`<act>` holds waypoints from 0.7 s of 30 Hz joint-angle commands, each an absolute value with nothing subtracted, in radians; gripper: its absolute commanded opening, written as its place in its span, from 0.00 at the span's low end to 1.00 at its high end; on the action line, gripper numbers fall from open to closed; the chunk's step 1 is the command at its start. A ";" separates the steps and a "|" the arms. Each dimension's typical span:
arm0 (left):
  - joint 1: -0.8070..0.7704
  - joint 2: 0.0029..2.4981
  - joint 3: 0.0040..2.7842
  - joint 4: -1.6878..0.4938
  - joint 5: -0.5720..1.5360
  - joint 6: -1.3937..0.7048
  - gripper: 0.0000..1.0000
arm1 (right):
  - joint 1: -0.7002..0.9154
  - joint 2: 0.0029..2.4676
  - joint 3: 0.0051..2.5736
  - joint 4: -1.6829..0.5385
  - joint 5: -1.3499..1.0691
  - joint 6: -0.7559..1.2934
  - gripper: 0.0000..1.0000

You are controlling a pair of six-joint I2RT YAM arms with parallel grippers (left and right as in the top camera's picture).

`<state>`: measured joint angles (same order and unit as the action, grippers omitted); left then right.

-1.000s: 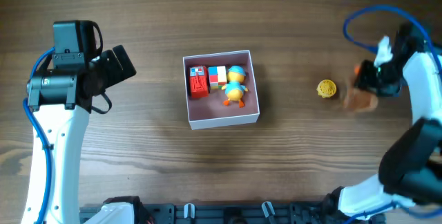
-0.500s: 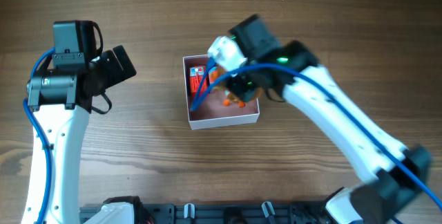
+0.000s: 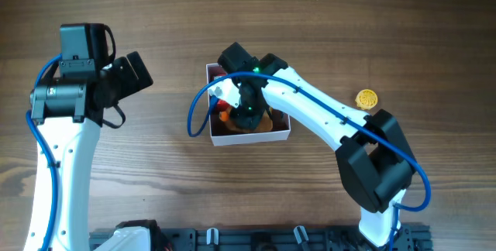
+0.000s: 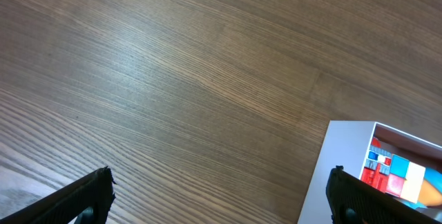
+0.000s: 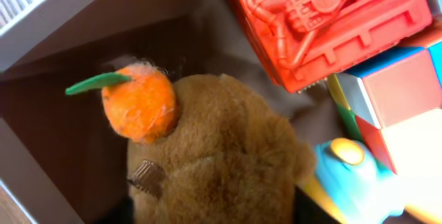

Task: Pack container
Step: 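Place the plush bear into the box and release it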

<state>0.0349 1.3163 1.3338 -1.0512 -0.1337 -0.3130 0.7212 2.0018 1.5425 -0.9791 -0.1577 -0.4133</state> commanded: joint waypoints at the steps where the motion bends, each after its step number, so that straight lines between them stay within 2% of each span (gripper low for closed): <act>1: 0.041 1.308 1.339 -1.052 -0.140 -0.322 0.99 | 0.722 2.008 1.544 -0.984 -0.212 -0.413 0.62; 3: 0.041 1.308 1.339 -1.052 -0.140 -0.322 1.00 | 0.722 2.008 1.544 -0.975 -0.207 -0.420 0.73; 4: 0.041 1.308 1.339 -1.052 -0.140 -0.323 0.99 | 0.722 2.008 1.544 -0.970 -0.200 -0.422 0.75; 13: 0.041 1.326 1.339 -1.052 -0.140 -0.322 0.99 | 0.720 1.948 1.559 -0.871 -0.101 -0.441 0.80; 18: 0.041 1.334 1.339 -1.051 -0.140 -0.322 0.97 | 0.712 1.792 1.637 -0.897 -0.036 -0.322 0.80; 19: 0.041 1.334 1.339 -1.051 -0.140 -0.322 0.97 | 0.712 1.770 1.637 -0.908 -0.033 -0.302 0.85; 20: 0.041 1.334 1.339 -1.051 -0.140 -0.322 0.97 | 0.712 1.756 1.637 -0.943 -0.033 -0.262 0.83; 21: 0.041 1.334 1.339 -1.051 -0.140 -0.322 0.97 | 0.712 1.756 1.637 -0.987 -0.033 -0.226 0.65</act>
<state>0.0349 1.3296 1.3338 -1.0515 -0.1337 -0.3134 0.7155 1.7767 1.6241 -0.9253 -0.0586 -0.3264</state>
